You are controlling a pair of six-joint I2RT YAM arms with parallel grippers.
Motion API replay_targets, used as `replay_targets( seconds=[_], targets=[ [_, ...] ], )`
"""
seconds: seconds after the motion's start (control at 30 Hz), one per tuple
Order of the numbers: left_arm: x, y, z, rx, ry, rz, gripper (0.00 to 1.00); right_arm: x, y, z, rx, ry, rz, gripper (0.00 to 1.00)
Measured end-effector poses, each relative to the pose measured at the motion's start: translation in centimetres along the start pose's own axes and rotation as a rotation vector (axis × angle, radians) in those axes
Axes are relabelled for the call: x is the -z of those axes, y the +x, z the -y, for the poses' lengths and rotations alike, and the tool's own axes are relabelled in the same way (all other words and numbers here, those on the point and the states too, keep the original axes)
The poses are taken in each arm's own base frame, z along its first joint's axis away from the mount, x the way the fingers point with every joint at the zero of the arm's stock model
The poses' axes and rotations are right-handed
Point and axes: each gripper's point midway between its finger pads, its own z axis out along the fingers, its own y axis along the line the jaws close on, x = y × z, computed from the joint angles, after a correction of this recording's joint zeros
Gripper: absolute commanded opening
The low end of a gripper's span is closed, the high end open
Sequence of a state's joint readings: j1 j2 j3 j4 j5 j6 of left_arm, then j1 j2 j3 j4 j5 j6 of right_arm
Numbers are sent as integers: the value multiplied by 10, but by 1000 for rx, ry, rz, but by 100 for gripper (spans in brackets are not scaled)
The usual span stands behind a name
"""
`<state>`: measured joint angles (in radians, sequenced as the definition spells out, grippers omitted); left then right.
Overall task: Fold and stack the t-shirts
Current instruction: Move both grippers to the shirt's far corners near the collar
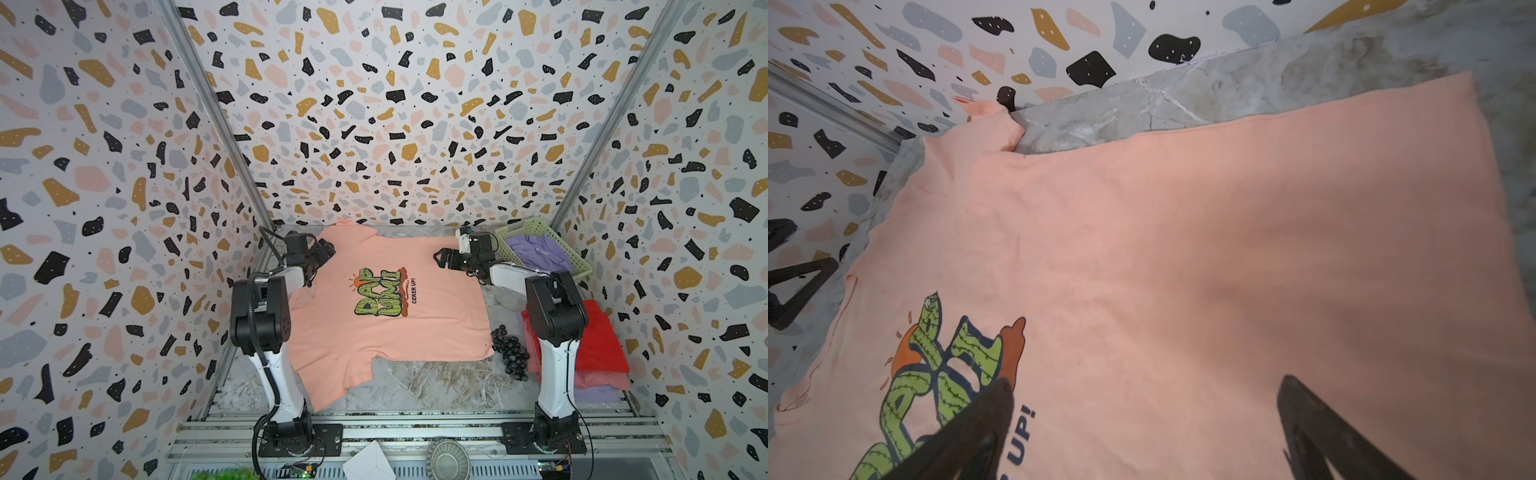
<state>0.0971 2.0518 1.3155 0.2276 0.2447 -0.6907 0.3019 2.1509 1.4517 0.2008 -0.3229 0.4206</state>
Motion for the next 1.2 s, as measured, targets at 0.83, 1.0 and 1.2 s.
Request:
replay_targets(
  seconds=[0.83,1.0,1.2],
  targets=[
    [59,50,-88,18,-218,0,87,34,99,-25,33,-28,-108,96],
    [67,53,-92,4,-248,-26,85,46,105,-23,21,5,-130,96],
    [51,11,-63,-80,-230,-32,82,51,90,-18,44,70,-141,98]
  ],
)
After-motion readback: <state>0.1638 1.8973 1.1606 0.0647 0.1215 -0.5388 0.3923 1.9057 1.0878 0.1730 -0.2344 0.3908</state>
